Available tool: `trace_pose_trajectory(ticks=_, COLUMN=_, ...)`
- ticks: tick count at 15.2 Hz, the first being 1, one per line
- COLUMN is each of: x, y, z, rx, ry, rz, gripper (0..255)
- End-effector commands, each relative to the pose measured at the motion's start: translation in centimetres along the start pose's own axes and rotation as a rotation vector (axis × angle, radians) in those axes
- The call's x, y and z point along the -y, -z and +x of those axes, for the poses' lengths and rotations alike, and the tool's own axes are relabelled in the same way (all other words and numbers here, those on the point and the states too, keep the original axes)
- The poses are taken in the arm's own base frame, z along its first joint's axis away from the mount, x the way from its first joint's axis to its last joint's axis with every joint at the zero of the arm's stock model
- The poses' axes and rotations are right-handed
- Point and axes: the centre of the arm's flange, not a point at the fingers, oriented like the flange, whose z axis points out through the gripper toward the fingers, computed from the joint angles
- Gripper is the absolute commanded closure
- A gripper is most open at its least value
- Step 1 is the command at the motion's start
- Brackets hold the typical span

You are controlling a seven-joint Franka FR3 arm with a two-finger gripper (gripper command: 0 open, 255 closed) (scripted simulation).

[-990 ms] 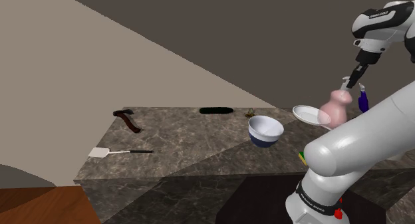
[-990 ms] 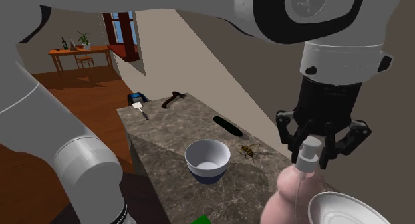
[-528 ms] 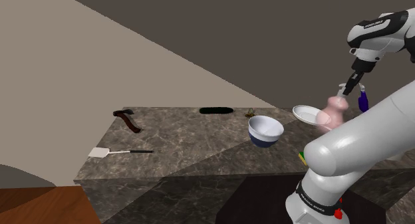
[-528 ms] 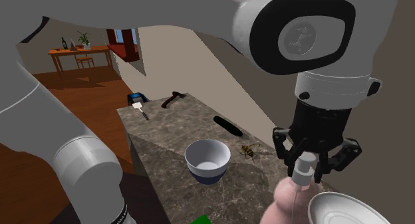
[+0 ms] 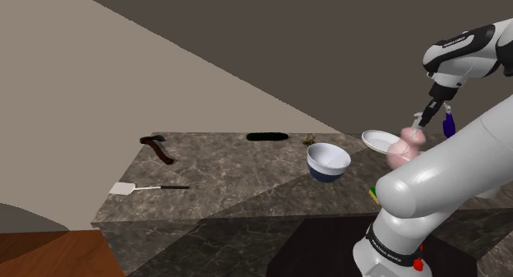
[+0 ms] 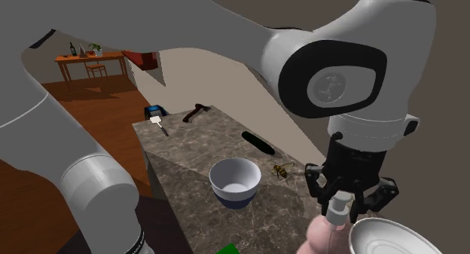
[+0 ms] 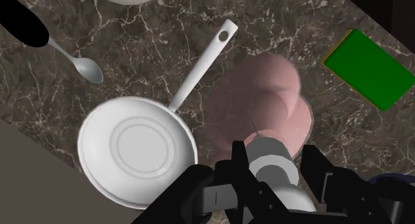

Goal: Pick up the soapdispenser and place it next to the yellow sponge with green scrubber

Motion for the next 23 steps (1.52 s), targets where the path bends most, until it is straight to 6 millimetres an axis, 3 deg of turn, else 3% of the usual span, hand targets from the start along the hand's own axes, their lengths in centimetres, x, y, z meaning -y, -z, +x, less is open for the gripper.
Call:
trace_pose_trajectory(ticks=1, x=0.0, y=-1.0, z=-0.1, rx=-0.001, ry=0.0, rz=-0.001, gripper=255)
trace_pose_trajectory(ticks=3, x=0.0, y=-2.1, z=-0.2, rx=-0.001, ry=0.0, rz=-0.001, gripper=255)
trace_pose_trajectory(ticks=11, x=0.0, y=-2.1, z=-0.2, rx=-0.001, ry=0.0, rz=-0.001, gripper=255)
trace_pose_trajectory(ticks=12, x=0.0, y=-2.1, z=-0.1, rx=-0.001, ry=0.0, rz=-0.001, gripper=0)
trace_pose_trajectory(ticks=17, x=0.0, y=-2.1, z=-0.2, rx=-0.001, ry=0.0, rz=-0.001, gripper=0)
trace_pose_trajectory(ticks=21, x=0.0, y=2.9, z=-0.2, rx=-0.001, ry=0.0, rz=-0.001, gripper=0)
trace_pose_trajectory(ticks=23, x=0.0, y=2.9, z=-0.2, rx=-0.001, ry=0.0, rz=-0.001, gripper=0)
